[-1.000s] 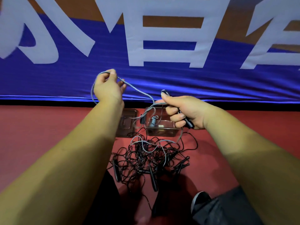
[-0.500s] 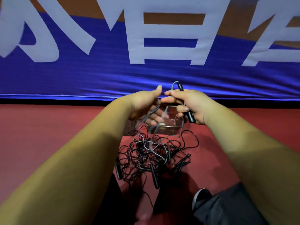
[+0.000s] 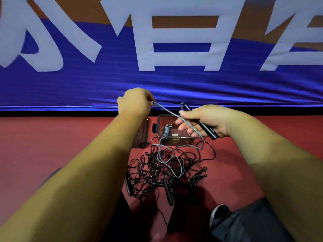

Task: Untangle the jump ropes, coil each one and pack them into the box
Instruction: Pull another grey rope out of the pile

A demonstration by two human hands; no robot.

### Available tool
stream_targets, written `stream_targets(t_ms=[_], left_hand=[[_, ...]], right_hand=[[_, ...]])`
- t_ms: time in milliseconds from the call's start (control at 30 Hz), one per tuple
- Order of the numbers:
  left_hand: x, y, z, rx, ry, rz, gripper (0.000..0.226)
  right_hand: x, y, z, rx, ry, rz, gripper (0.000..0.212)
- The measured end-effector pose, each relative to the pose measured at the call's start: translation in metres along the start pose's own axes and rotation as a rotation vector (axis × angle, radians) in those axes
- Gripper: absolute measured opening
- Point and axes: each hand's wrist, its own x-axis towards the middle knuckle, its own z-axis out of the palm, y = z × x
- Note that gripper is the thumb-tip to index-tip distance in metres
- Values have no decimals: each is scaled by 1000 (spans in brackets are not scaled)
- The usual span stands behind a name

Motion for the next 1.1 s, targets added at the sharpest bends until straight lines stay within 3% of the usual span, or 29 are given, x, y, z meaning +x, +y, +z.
stream_targets(t_ms=[100, 233, 333, 400, 467, 533, 600, 633, 733, 900, 1000, 1100], left_hand=[[1, -7, -3, -6, 37, -89, 9], [11, -23, -3, -14, 77, -149, 21], [7, -11, 3, -271, 20, -65, 44], [-9, 13, 4, -510, -47, -20, 31], [-29, 39, 5, -867, -314, -70, 25], [-46, 50, 14, -1068, -725, -118, 34], [-55, 48, 28, -1001, -1015, -27, 41], [-57, 45, 34, -900, -1073, 73, 42], [-53, 40, 44, -574, -1017, 299, 36], [-47, 28, 50, -362, -948, 322, 21], [-44, 25, 46, -464, -1023, 238, 24], [-39, 32, 31, -829, -953, 85, 22]], right_hand=[[-5, 5, 2, -49, -92, 44, 31], [-6, 5, -4, 53, -37, 57, 25], [-4, 0, -4, 266, 4, 49, 22], [-1, -4, 0, 414, 23, 16, 22], [3, -8, 4, 563, 58, -34, 23], [6, -10, 5, 668, 102, -88, 24], [7, -12, 5, 743, 145, -139, 23], [7, -12, 4, 772, 164, -161, 24], [7, -11, -1, 871, 230, -229, 24], [9, -12, -23, 1106, 324, -339, 21], [10, -10, -36, 982, 405, -331, 24], [16, -1, -37, 555, 418, -158, 26]])
